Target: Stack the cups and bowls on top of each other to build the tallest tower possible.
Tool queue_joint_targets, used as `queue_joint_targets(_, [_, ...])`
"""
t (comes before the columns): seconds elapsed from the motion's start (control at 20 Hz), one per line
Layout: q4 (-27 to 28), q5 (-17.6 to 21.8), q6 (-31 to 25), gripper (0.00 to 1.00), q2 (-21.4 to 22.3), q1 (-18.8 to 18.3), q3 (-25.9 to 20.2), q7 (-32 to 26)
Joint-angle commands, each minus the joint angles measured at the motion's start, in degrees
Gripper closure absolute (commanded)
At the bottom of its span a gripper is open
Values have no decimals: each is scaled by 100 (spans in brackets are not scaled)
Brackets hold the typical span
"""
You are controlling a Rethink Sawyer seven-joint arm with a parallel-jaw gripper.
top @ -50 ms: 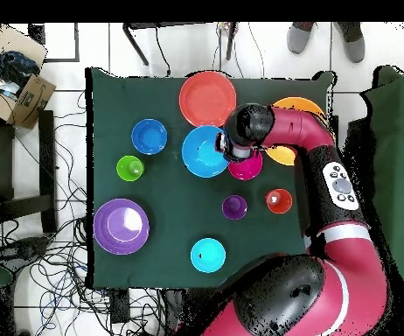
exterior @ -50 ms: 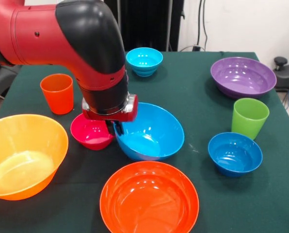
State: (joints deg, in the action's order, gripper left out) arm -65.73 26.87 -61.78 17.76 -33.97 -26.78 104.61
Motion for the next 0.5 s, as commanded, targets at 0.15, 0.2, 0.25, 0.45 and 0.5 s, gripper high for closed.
queue_joint_targets(0.15, [434,-181,-1030,100,-26,-117,-530,-1791])
queue_joint_targets(0.2, [443,-210,-1095,100,-10,-138,-562,-1812])
queue_joint_targets(0.25, [440,-236,-1141,100,0,-164,-600,-1825])
queue_joint_targets(0.45, [511,-350,-1426,100,38,-247,-790,-1854])
queue_joint_targets(0.5, [451,-363,-1459,100,97,-289,-823,-1859])
